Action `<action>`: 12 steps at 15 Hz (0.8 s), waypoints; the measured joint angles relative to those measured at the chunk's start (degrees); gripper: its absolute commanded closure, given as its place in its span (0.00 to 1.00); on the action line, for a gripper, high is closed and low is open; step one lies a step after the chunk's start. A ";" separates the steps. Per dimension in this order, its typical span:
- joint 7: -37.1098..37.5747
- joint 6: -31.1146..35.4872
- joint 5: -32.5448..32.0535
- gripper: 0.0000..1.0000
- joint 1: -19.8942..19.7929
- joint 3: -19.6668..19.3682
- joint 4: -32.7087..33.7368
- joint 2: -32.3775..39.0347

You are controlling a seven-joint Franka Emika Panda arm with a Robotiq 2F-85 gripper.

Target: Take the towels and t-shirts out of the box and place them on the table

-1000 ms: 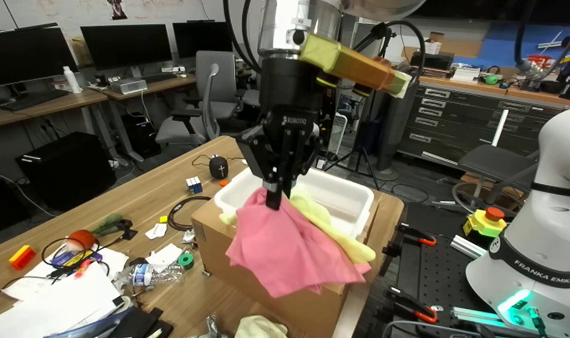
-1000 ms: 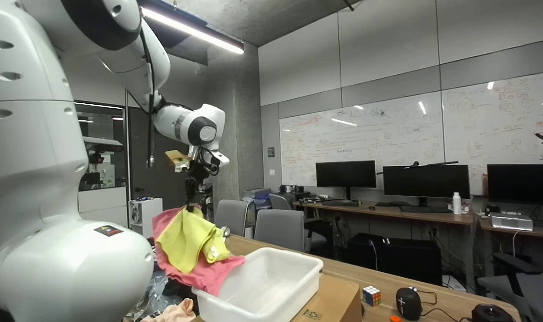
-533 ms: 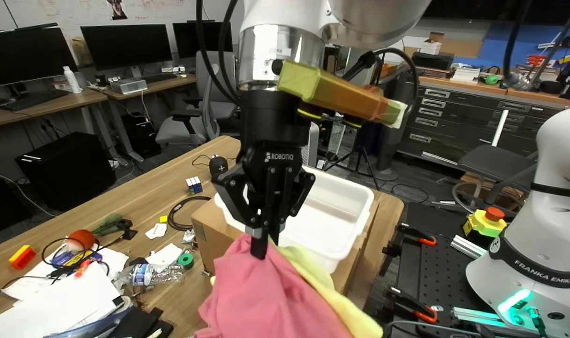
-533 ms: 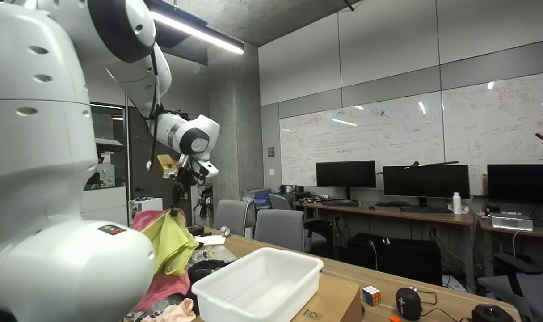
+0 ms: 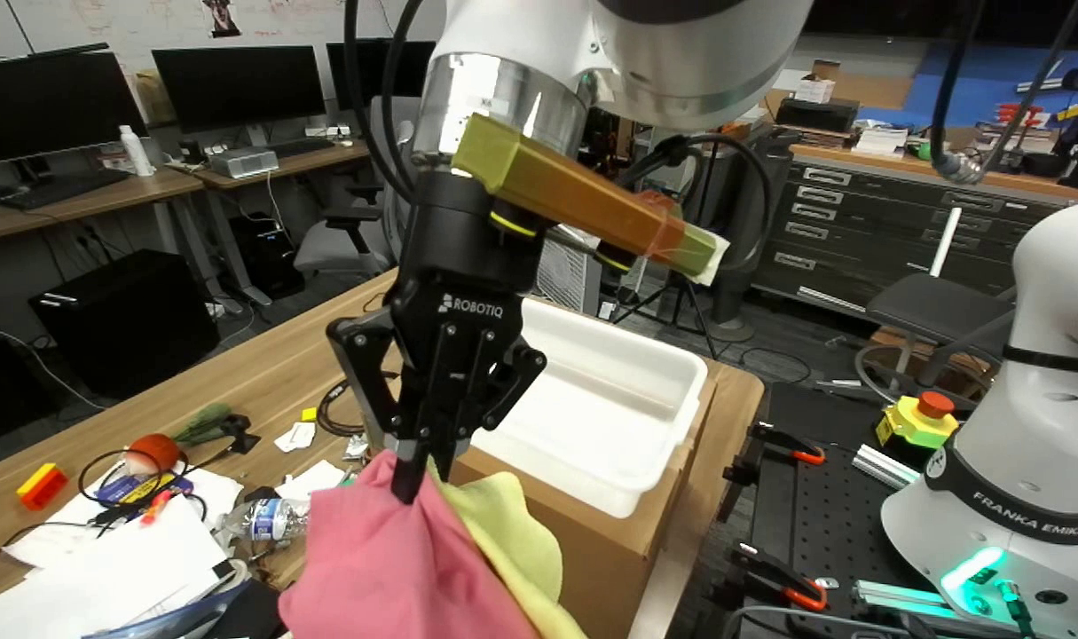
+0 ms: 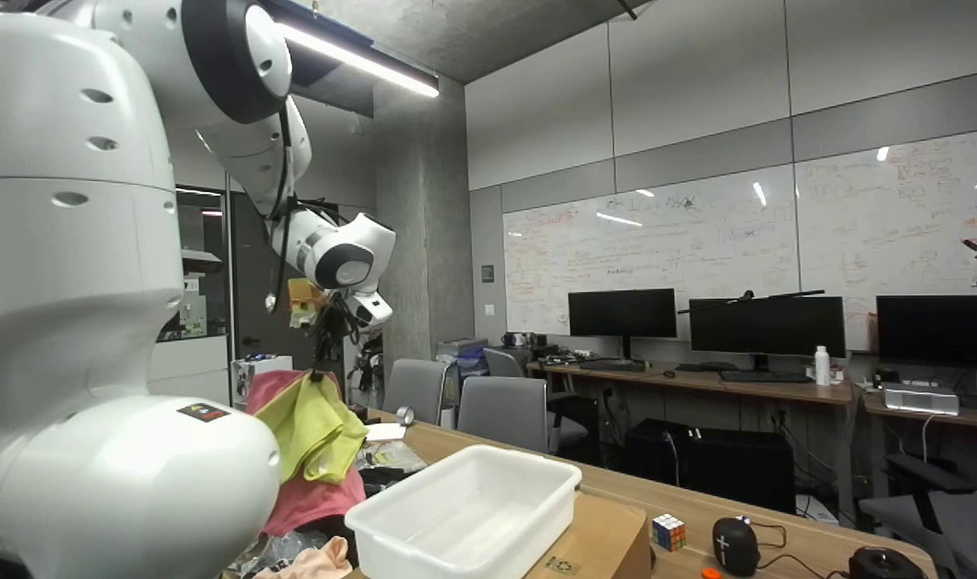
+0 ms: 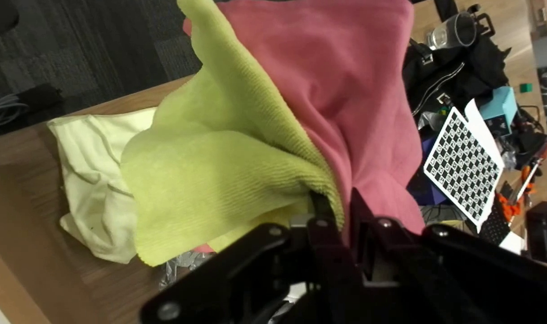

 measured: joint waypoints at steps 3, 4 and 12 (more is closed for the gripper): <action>-0.42 1.84 -0.05 0.41 0.12 0.41 -0.38 0.14; -0.56 2.02 -0.34 0.32 0.15 0.49 -0.49 0.14; 0.33 2.67 -5.67 0.00 0.15 0.43 -2.30 -0.15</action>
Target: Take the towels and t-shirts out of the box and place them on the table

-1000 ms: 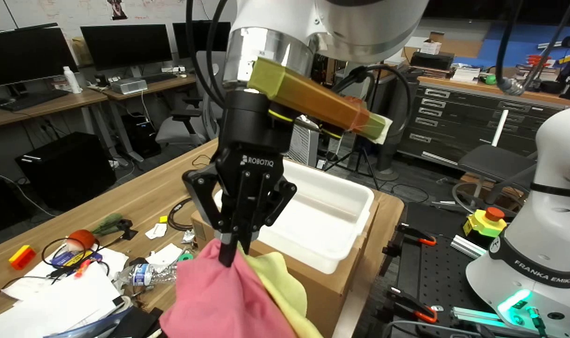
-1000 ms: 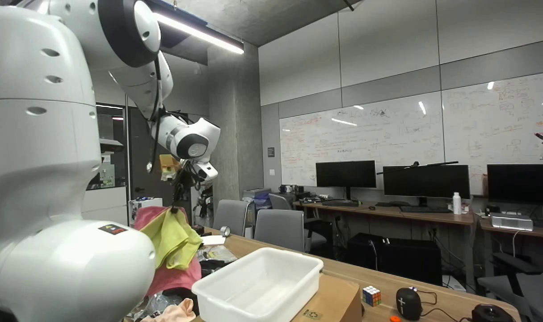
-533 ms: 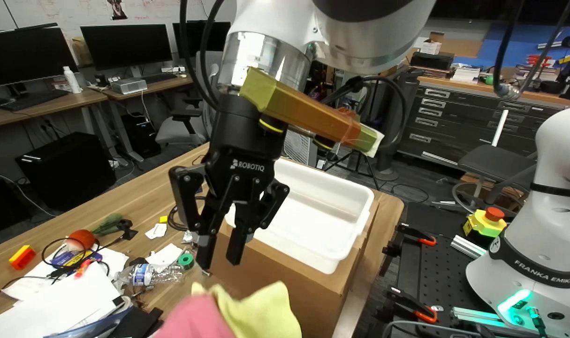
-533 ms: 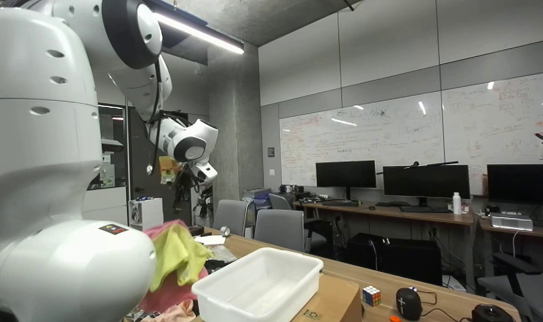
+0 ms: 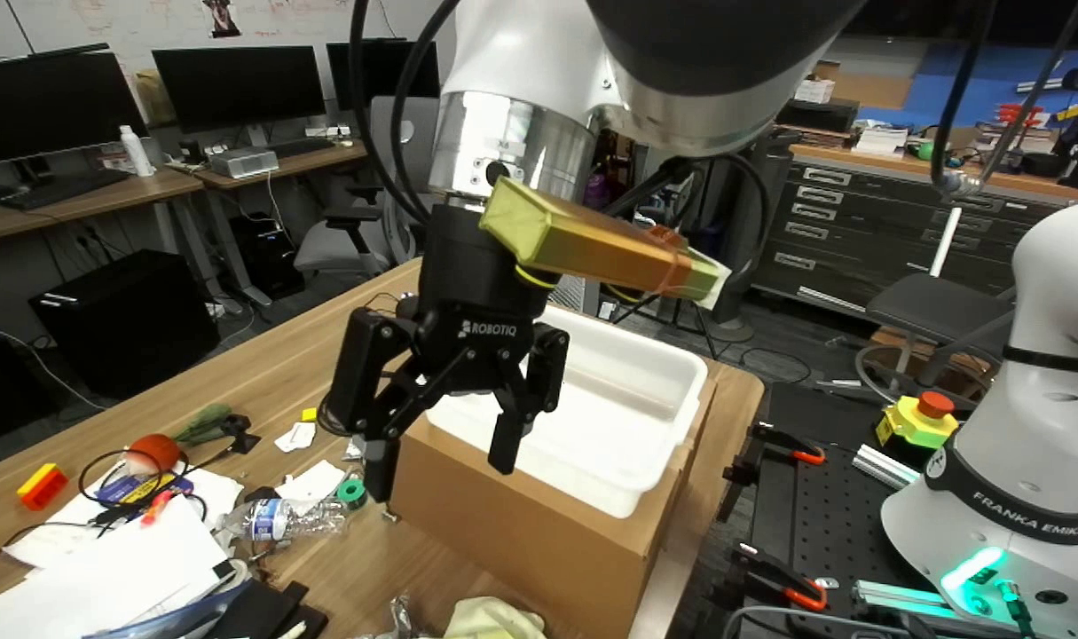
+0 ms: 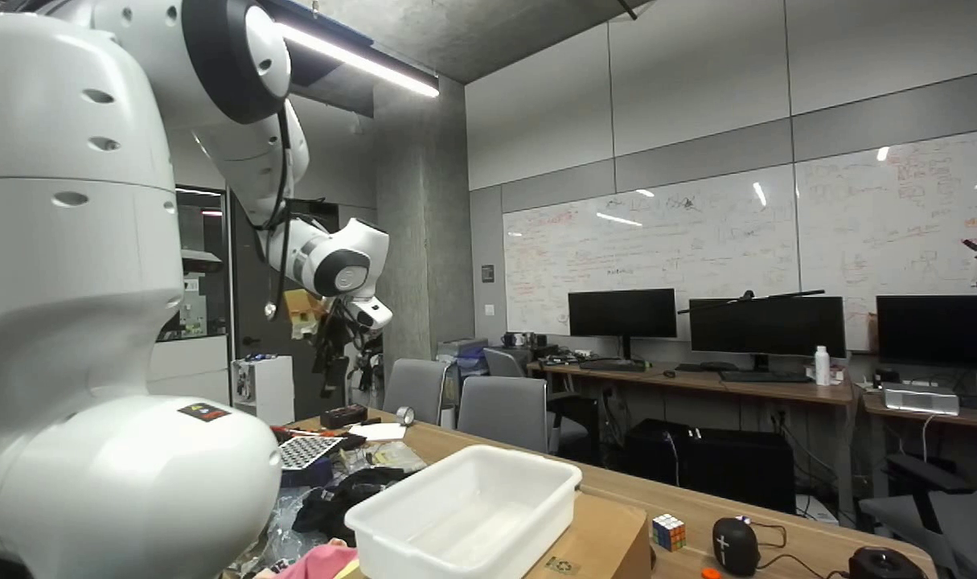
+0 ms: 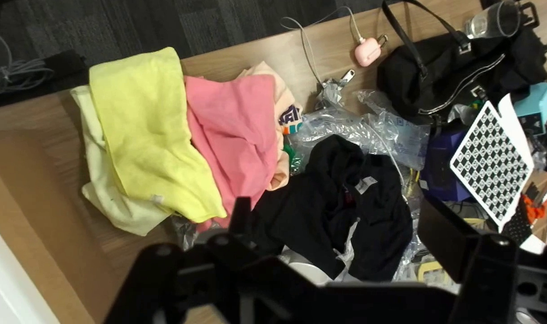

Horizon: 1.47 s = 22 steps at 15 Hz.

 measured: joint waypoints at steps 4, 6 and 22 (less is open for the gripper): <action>1.66 -5.26 -3.43 0.00 -1.09 -1.48 -1.04 -1.87; 2.66 -9.01 -6.72 0.00 -2.23 -2.46 -1.04 -3.06; -1.02 -20.99 -16.83 0.00 -5.86 -6.94 -14.57 -17.82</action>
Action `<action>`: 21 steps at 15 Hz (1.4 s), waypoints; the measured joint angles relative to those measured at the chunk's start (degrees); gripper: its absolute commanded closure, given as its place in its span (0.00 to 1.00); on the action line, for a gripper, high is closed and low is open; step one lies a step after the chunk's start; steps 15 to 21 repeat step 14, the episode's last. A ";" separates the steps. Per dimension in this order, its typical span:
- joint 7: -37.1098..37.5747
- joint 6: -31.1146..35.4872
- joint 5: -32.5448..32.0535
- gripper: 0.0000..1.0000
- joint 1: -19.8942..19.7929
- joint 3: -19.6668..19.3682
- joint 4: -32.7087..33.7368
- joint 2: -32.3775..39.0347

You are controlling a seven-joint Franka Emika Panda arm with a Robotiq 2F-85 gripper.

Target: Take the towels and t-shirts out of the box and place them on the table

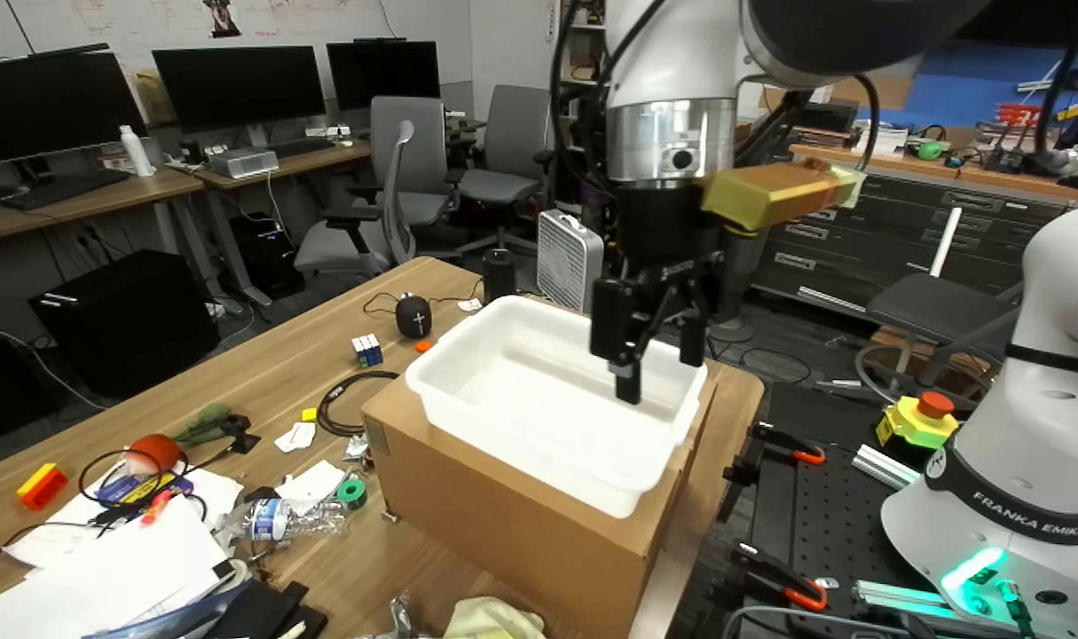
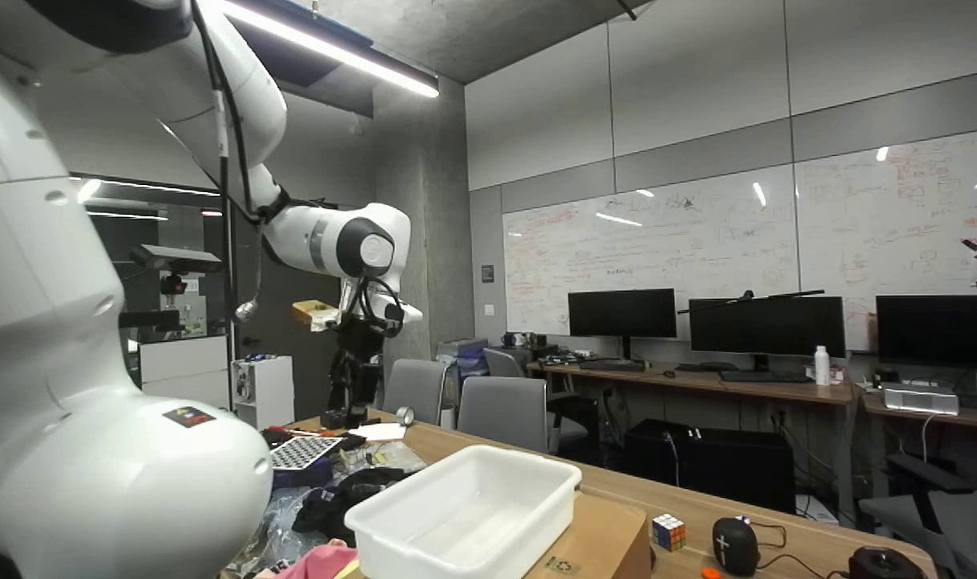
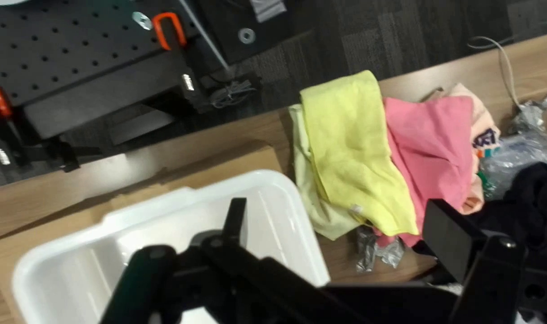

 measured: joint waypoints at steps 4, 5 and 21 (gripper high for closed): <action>-8.28 -3.40 -4.16 0.00 -2.80 -2.33 -12.62 -10.31; -10.03 -3.15 -5.41 0.00 -3.28 -2.43 -16.11 -12.82; -13.70 -0.04 -9.96 0.00 -4.43 -2.26 -15.96 -15.91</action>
